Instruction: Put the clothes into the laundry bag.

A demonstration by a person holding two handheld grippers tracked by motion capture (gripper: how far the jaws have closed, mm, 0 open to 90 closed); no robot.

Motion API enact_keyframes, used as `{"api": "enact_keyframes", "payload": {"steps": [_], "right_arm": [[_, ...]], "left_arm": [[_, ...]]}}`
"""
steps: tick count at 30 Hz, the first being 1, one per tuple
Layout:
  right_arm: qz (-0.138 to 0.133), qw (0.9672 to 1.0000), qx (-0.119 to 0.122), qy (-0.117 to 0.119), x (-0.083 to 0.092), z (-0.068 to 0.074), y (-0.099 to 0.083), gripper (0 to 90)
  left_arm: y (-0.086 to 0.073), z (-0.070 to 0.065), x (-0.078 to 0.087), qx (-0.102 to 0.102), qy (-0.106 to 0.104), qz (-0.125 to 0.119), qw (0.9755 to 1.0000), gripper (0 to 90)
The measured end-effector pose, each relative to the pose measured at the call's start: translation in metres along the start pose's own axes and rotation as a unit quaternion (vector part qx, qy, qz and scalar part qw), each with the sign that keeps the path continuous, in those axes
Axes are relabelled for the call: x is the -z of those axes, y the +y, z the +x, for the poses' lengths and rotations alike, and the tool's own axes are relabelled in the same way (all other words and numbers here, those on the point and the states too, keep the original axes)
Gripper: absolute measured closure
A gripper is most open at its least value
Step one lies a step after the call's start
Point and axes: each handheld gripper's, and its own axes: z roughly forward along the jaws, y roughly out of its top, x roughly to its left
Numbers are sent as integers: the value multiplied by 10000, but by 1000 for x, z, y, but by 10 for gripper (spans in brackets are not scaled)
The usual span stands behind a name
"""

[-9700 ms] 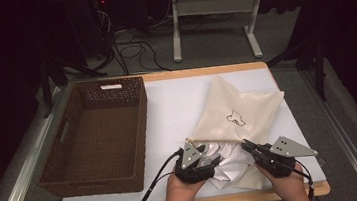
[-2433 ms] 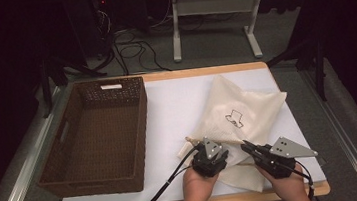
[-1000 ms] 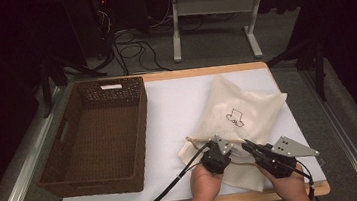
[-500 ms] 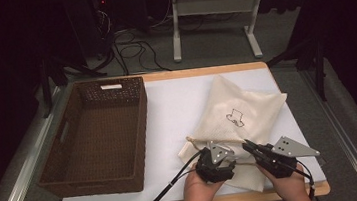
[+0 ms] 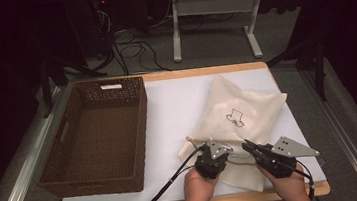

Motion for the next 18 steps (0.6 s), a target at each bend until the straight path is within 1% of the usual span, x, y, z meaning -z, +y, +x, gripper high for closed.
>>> {"api": "enact_keyframes", "payload": {"steps": [1,2,4,5,6,8,10,11,12,14,15,17,18], "right_arm": [[-1,10000,-1,0,0,0,0,890],[-5,10000,-9,-9,0,0,0,891],[-9,10000,-32,-14,0,0,0,890],[-17,10000,-9,8,0,-1,-1,890],[3,10000,-46,7,0,-1,-1,890],[11,10000,-56,6,0,0,-1,890],[-1,10000,-28,5,1,-1,-1,890],[-4,10000,-40,27,1,-1,-1,890],[-4,10000,-40,27,1,-1,-1,890],[-2,10000,-24,12,0,-1,-1,890],[8,10000,-21,7,0,0,-1,890],[19,10000,3,-8,0,0,-1,890],[23,10000,1,-9,0,0,-1,890]], "left_arm": [[3,-1,-2,-4,37,-51,10000,856],[6,-4,-6,39,20,-121,9999,856],[8,-7,-11,128,-7,-113,9999,850],[8,-9,-14,120,64,-132,9998,832],[8,-11,-15,133,71,-134,9998,772],[6,-12,-15,110,-17,-28,9999,681],[3,-13,-11,26,-66,31,10000,565],[1,-13,-8,22,-121,-6,9999,466],[-1,-14,-4,-9,-143,-43,9999,466],[-7,-16,7,-69,-161,-122,9998,382],[-10,-17,13,-109,-144,-149,9997,355],[-16,-15,26,-122,-164,-148,9997,294],[-19,-13,33,-130,-184,-143,9996,284]]}}
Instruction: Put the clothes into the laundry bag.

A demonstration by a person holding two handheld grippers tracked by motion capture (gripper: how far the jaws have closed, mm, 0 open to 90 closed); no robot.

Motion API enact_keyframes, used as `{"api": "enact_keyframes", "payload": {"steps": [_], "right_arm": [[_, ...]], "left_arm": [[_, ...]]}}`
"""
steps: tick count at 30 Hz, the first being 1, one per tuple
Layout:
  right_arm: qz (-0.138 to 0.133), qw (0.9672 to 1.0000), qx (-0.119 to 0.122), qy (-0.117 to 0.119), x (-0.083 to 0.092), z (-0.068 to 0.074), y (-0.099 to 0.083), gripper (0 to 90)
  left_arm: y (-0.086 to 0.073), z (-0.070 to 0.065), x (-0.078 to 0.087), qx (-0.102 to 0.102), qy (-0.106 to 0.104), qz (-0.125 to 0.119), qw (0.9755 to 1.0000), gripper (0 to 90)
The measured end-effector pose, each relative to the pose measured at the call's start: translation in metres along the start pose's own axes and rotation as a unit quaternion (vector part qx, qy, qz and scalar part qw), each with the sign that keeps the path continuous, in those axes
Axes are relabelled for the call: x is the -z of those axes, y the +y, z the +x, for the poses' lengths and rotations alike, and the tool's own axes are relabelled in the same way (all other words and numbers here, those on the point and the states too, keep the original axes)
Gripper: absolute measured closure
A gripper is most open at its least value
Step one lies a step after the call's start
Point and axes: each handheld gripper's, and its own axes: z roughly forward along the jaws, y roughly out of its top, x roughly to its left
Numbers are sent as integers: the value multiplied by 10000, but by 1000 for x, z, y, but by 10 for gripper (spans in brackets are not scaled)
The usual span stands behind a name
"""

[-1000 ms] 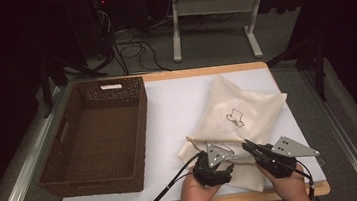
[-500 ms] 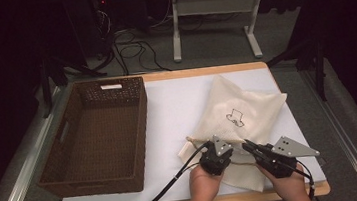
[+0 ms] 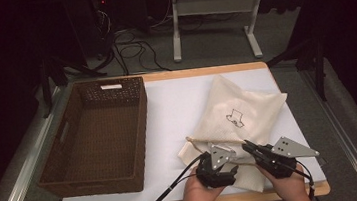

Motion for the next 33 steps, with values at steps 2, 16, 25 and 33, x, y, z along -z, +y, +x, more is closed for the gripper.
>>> {"api": "enact_keyframes", "payload": {"steps": [2,16,25,33], "right_arm": [[11,10000,-13,4,0,0,0,890],[222,9995,152,176,5,14,-3,888],[1165,9925,239,272,-8,24,-26,888],[2050,9776,457,-156,-30,16,-42,888]], "left_arm": [[-5,5,16,-44,12,26,10000,271],[-22,42,74,332,-80,-279,9990,318],[-26,54,72,438,177,-355,9983,318],[-28,70,68,420,690,-197,9965,296]]}}
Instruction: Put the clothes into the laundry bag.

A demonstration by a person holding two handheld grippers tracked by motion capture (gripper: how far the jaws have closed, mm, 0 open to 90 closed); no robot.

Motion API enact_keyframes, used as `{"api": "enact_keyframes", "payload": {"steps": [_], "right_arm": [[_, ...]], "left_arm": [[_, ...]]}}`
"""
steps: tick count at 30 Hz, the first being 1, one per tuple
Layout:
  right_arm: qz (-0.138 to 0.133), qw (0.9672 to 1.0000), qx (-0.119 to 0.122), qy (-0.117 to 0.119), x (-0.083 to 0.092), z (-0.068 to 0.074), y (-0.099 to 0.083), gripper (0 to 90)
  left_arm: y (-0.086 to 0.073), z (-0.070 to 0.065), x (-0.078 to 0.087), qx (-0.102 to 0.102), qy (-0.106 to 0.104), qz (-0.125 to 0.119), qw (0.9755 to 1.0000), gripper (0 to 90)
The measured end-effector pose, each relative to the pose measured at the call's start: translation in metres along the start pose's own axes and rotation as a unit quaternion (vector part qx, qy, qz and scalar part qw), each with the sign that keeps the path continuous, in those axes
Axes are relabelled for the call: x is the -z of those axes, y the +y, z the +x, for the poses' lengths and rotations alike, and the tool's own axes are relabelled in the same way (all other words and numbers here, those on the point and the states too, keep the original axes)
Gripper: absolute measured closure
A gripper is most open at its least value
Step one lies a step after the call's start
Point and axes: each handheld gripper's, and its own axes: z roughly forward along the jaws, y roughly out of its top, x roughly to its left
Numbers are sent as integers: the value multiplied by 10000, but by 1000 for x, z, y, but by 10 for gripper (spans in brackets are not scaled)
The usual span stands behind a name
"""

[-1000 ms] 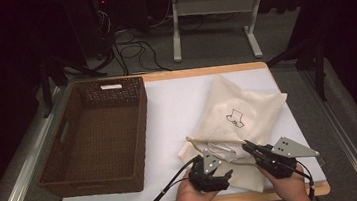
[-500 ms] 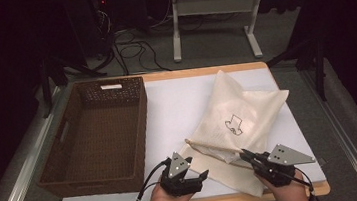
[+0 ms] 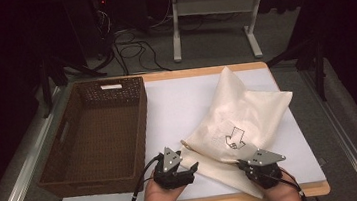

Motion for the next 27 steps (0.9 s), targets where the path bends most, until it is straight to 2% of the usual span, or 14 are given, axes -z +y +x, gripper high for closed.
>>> {"api": "enact_keyframes", "payload": {"steps": [4,5,8,10,12,13,16,20,22,23,24,25,26,27], "right_arm": [[150,9997,-103,-192,-2,-9,-5,889],[159,9994,-172,-256,-2,-15,-7,889],[160,9991,-290,-256,-1,-20,-9,889],[123,9990,-360,-247,0,-23,-11,888],[124,9990,-326,-277,0,-22,-11,887],[124,9990,-326,-277,0,-22,-11,887],[125,9991,-323,-248,0,-24,-11,886],[100,9988,-390,-266,2,-31,-14,884],[77,9987,-443,-248,3,-35,-14,883],[74,9986,-463,-225,3,-36,-14,882],[69,9987,-457,-227,2,-36,-13,880],[53,9989,-419,-216,2,-37,-13,877],[10,9989,-436,-186,3,-35,-13,852],[10,9989,-436,-186,3,-35,-13,852]], "left_arm": [[-2,7,-7,3,200,131,9997,302],[-2,7,-9,15,192,136,9997,323],[0,10,-18,-150,235,255,9993,377],[1,11,-23,-249,182,324,9990,525],[2,13,-26,-158,143,382,9990,833],[1,13,-26,-80,112,388,9992,833],[-2,9,-18,-150,61,510,9986,844],[-16,-5,-2,-49,-192,626,9978,843],[-23,-16,6,-180,-234,608,9977,837],[-23,-19,8,-257,-166,578,9979,826],[-23,-20,8,-267,-96,529,9982,800],[-22,-18,7,-171,-41,472,9987,745],[-21,-16,6,-62,-22,404,9992,614],[-20,-14,5,24,1,350,9994,614]]}}
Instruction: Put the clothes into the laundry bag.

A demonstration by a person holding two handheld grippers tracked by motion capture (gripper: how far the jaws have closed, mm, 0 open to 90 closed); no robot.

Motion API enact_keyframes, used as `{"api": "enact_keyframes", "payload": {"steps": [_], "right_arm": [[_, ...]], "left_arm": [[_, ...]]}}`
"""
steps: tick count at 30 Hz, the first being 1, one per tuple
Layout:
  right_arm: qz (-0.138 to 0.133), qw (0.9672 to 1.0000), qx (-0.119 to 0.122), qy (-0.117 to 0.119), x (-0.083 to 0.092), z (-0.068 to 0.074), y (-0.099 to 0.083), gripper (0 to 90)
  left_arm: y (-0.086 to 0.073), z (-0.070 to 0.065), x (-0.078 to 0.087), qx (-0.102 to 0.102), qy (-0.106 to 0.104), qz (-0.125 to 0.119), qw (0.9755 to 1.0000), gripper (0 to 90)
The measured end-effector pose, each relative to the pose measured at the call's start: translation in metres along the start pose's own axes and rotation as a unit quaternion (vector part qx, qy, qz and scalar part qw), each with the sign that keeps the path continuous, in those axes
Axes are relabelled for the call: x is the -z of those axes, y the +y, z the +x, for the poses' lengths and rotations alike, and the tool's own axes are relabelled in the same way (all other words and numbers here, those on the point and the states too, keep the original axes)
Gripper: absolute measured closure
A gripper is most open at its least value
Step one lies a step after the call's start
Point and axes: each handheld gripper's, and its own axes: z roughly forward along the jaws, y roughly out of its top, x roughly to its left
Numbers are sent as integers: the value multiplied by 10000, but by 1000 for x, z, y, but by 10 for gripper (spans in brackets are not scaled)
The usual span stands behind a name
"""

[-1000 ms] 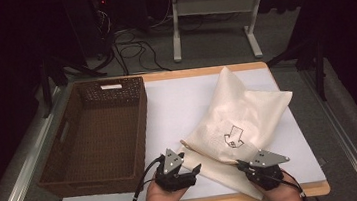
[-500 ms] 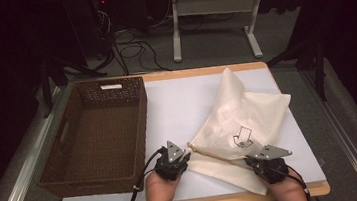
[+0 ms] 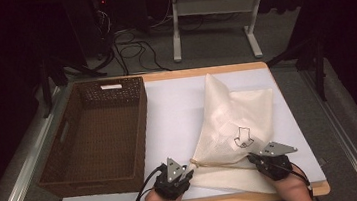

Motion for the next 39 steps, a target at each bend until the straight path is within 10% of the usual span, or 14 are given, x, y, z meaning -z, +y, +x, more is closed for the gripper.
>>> {"api": "enact_keyframes", "payload": {"steps": [6,26,39], "right_arm": [[-321,9995,36,52,11,8,4,717],[-945,9933,-628,-209,54,-13,-10,552],[-1010,9930,-596,-139,62,-6,-11,557]], "left_arm": [[5,2,-8,110,32,-93,9999,419],[21,3,-25,-109,-50,-117,9999,384],[25,11,-29,-52,113,-116,9999,383]]}}
